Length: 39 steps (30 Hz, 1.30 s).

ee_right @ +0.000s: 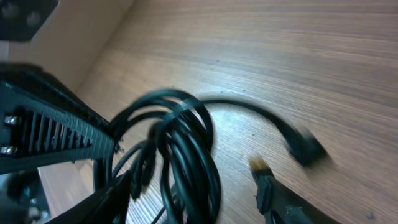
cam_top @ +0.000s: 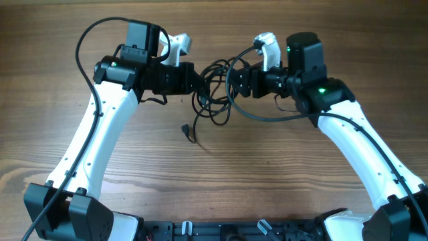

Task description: Untangle cables

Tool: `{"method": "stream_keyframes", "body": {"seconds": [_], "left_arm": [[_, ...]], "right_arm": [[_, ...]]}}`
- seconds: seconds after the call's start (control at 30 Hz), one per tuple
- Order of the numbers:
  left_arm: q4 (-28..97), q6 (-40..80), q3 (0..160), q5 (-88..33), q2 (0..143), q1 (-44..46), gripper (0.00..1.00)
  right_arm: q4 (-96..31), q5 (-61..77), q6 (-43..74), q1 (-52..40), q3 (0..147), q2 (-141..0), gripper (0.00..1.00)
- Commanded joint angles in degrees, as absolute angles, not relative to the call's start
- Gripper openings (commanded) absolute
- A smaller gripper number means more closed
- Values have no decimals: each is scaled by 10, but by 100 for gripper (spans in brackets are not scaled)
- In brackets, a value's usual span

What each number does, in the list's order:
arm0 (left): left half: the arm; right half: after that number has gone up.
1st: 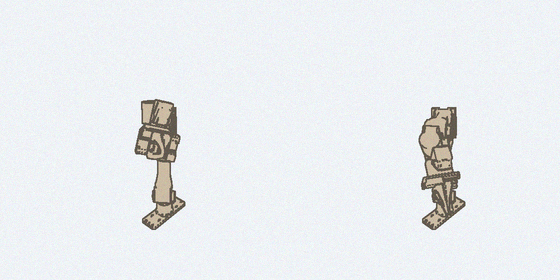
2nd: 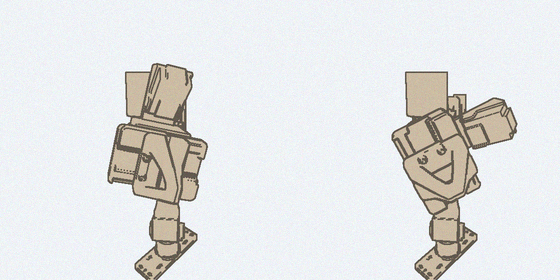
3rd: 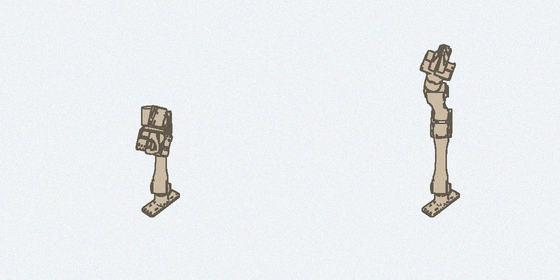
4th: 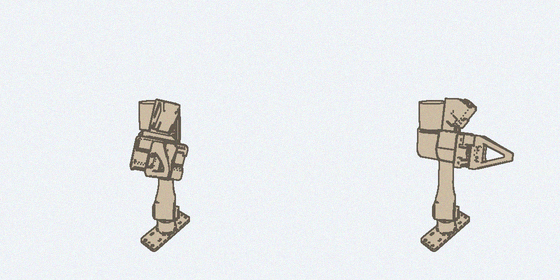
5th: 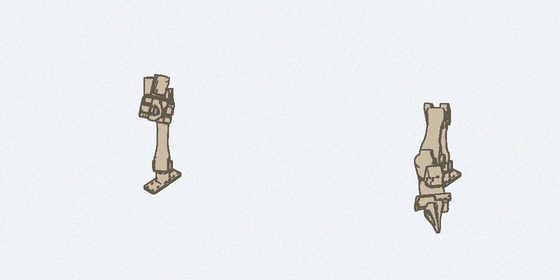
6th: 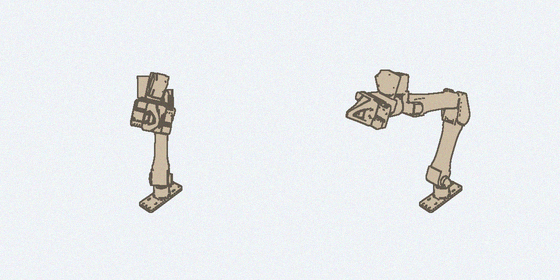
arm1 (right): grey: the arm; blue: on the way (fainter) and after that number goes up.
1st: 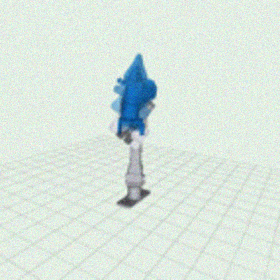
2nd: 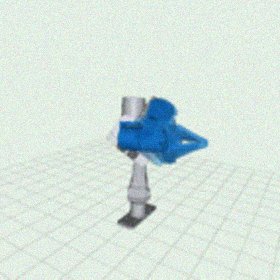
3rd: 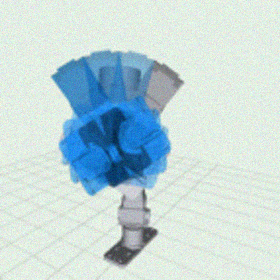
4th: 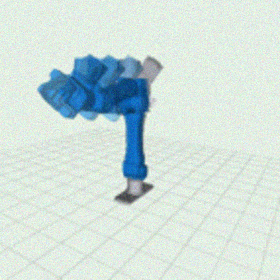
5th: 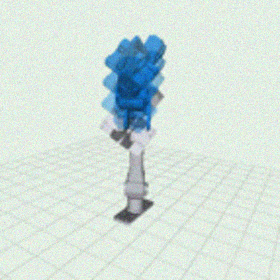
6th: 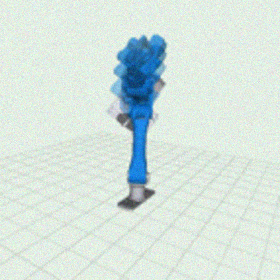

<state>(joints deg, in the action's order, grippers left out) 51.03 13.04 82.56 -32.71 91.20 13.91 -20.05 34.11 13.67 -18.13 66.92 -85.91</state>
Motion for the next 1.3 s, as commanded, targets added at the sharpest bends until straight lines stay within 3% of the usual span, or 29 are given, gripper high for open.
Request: {"method": "stream_keyframes", "body": {"seconds": [0.0, 0.13, 0.27, 0.43, 0.57, 0.73, 0.83, 0.9, 1.0, 1.27], "left_arm": [[484, 352, 825, -245, 913, 140, 4], [462, 537, 825, -192, 913, 136, 4], [432, 621, 825, -201, 913, 132, 4], [408, 622, 825, -252, 913, 132, 4], [407, 622, 825, -277, 913, 132, 4], [407, 622, 825, -292, 913, 132, 4], [407, 619, 825, -291, 913, 132, 4], [407, 615, 825, -286, 913, 132, 4], [414, 568, 825, -244, 913, 132, 4], [481, 451, 825, 18, 913, 132, 4]], "right_arm": [[-199, 360, 184, -159, 684, -818, 70], [-246, 361, 192, -170, 683, -798, 70], [-280, 359, 177, -200, 677, -806, 69], [-284, 287, 176, -242, 675, -823, 66], [-287, 195, 188, -251, 674, -865, 57], [-250, 159, 201, -251, 674, -894, 56], [-215, 131, 208, -251, 674, -895, 38], [-211, 99, 226, -251, 674, -894, 6], [-231, 99, 226, -250, 674, -882, 4], [-382, 132, 194, -160, 677, -702, 4]]}}
